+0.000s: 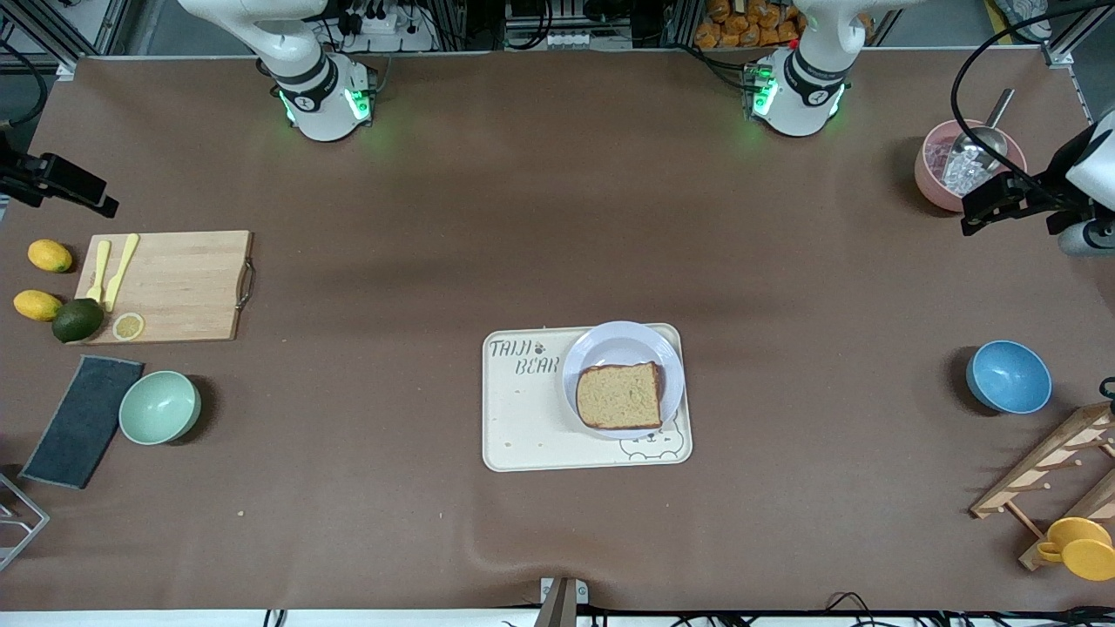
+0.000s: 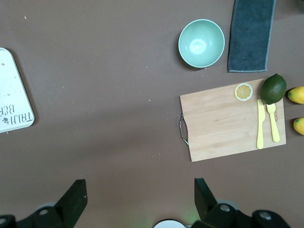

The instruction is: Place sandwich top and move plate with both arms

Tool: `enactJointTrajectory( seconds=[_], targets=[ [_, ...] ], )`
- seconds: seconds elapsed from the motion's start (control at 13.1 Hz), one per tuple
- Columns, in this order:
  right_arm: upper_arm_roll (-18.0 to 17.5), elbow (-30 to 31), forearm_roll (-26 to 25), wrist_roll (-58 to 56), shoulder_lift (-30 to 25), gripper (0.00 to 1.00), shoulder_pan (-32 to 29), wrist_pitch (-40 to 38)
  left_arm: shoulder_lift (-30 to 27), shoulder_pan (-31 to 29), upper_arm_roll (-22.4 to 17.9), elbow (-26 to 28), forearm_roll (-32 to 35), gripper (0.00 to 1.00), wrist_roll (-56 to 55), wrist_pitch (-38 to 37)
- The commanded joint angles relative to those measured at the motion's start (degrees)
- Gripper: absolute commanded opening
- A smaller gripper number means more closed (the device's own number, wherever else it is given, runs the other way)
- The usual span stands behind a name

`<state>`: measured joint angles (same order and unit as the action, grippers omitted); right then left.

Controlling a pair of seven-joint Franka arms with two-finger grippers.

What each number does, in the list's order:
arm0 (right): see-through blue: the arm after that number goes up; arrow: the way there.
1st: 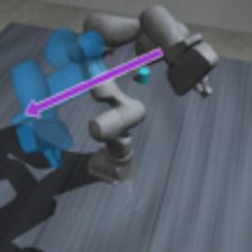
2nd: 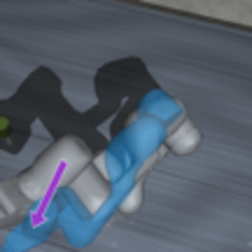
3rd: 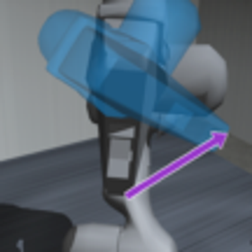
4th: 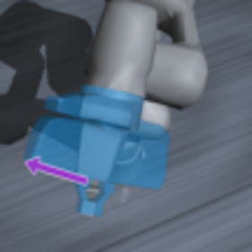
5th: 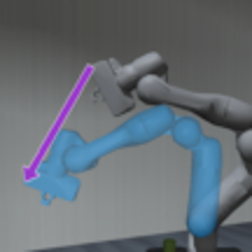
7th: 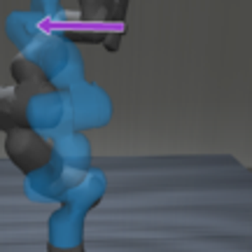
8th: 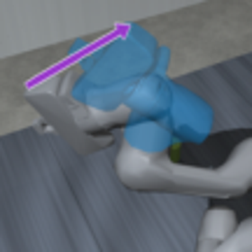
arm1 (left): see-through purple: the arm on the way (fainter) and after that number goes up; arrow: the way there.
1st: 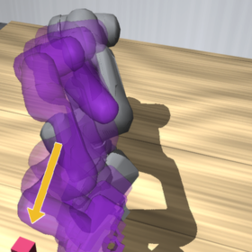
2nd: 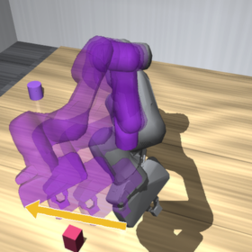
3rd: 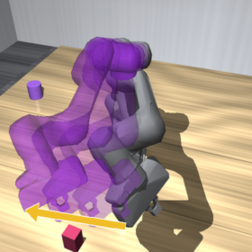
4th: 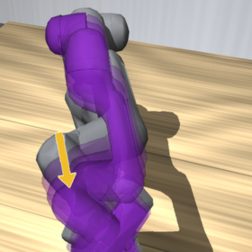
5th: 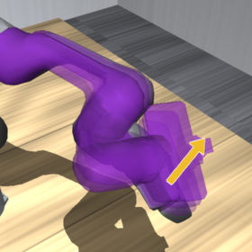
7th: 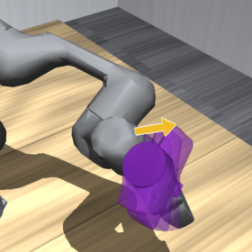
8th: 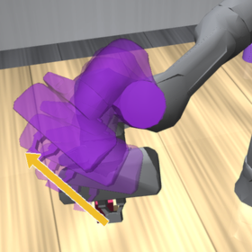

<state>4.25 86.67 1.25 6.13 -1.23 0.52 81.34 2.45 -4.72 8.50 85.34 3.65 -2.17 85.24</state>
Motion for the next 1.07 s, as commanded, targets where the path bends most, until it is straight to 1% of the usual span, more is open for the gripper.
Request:
enactJointTrajectory(
  seconds=[0.0, 0.23, 0.46, 0.61, 0.99],
  targets=[
    [0.58, -0.36, 0.06, 0.73, 0.09, 1.00, 1.06, -0.12, -1.66, 0.77, -0.86, 1.93, -0.57, 1.00, 0.15, 1.25],
    [0.58, -0.36, 0.06, 0.73, 0.09, 1.00, 1.06, -0.12, -3.23, 1.73, -1.21, 4.03, -0.57, 1.00, 0.15, 1.42],
    [0.58, -0.36, 0.06, 0.73, 0.09, 1.00, 1.06, -0.12, -3.77, 3.13, -1.82, 4.65, -1.36, 1.00, -0.37, 1.51],
    [0.58, -0.36, 0.06, 0.73, 0.09, 1.00, 1.06, -0.12, -3.77, 6.46, -5.93, 4.66, -2.93, 1.00, -0.38, 1.51],
    [0.58, -0.36, 0.06, 0.73, 0.09, 1.00, 1.06, -0.12, -4.47, 7.10, -6.74, 5.54, -3.83, 1.00, -0.99, 1.42]
  ],
)
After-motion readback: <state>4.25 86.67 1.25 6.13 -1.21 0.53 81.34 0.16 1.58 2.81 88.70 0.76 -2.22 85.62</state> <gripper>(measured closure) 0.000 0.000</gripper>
